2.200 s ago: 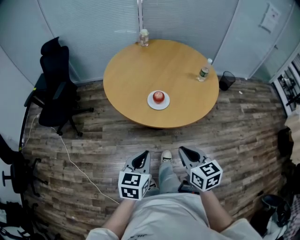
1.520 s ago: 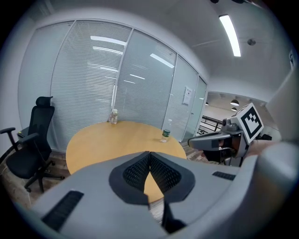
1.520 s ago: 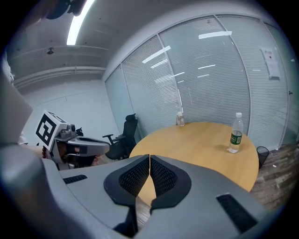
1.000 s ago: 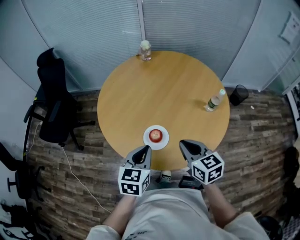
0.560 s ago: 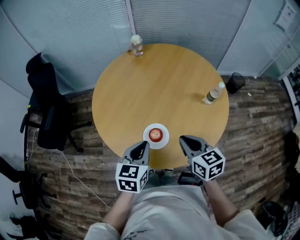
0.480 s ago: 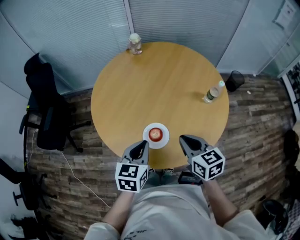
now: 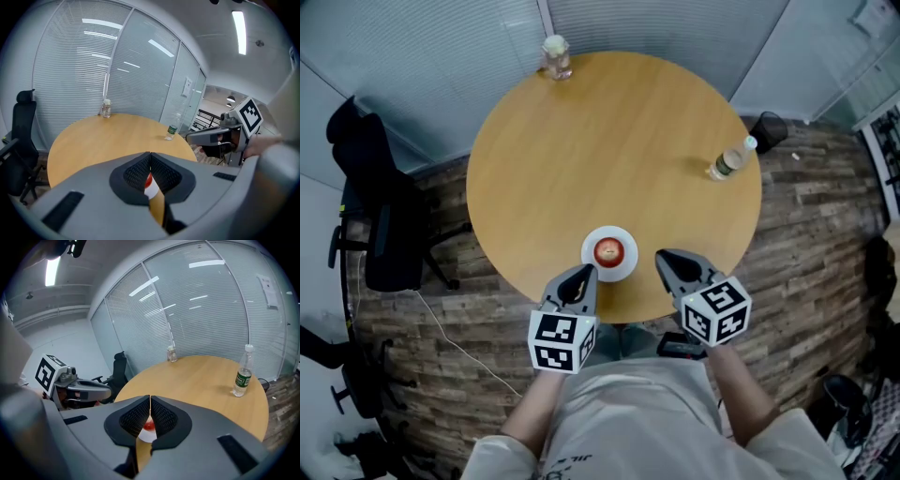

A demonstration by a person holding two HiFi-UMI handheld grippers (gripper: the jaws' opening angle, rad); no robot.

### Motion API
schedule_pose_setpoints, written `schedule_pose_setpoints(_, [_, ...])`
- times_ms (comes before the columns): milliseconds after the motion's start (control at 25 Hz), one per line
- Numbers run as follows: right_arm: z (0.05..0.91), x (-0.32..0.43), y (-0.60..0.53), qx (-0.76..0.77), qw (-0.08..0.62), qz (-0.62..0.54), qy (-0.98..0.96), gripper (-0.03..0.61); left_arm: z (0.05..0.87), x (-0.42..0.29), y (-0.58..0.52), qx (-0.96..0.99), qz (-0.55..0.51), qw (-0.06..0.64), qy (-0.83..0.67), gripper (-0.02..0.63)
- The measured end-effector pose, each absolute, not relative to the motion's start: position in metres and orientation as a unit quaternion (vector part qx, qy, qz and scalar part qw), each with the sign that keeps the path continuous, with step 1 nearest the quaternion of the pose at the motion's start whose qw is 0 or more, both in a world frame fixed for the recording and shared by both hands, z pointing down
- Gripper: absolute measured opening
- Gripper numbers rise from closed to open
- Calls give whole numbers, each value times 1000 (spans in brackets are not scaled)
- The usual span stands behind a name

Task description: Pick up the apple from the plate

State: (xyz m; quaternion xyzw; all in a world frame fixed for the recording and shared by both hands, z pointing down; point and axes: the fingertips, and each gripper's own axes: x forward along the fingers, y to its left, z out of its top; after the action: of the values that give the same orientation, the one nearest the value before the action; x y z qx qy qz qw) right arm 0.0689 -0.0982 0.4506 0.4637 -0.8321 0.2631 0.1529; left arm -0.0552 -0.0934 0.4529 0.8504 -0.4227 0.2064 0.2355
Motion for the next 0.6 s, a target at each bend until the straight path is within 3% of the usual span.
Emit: schedule_pose_setpoints(600, [483, 78, -102, 467, 167, 292, -818, 31, 486, -58, -92, 846, 244, 250, -402, 5])
